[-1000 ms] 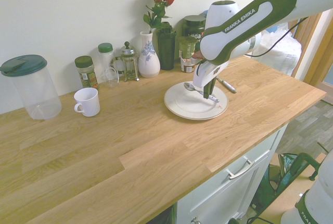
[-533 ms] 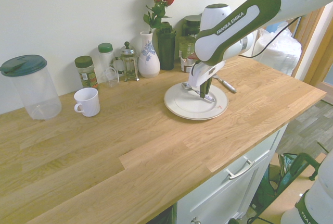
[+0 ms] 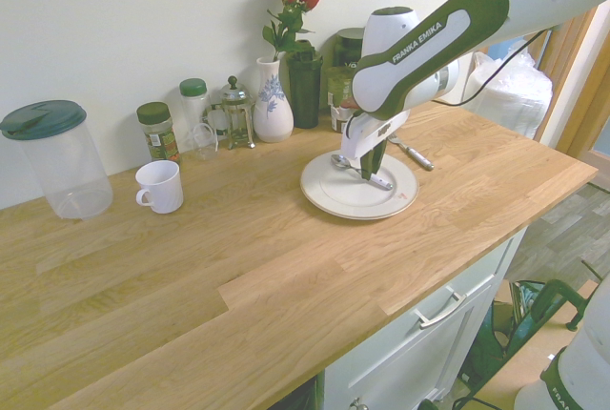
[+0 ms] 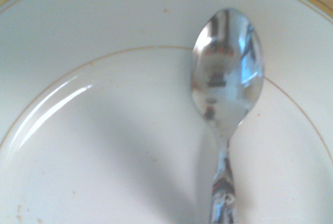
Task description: Put the spoon into the plate
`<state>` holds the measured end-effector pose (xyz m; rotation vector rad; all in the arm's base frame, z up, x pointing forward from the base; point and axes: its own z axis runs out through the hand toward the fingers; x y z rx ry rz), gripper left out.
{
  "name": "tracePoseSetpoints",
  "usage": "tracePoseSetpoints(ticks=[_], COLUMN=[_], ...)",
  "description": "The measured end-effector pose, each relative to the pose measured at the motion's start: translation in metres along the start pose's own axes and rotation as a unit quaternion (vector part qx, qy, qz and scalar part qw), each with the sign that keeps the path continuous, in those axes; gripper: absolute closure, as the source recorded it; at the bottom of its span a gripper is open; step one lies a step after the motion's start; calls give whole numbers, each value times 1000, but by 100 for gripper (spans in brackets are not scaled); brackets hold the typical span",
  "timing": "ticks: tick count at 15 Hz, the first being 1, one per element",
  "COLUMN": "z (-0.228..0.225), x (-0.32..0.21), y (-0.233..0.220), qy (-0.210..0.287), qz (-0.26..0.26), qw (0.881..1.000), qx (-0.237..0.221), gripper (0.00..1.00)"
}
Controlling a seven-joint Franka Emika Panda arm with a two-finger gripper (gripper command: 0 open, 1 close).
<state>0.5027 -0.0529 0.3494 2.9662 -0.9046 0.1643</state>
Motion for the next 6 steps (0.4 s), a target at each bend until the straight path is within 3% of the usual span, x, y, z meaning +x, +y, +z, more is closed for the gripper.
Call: tracePoseSetpoints(ticks=[3,6], z=[-24,-93], x=[2,-4], y=[1,10], qy=[4,-6], qz=[16,71], qw=[1000,997], qx=[-7,-24], gripper=[0,0])
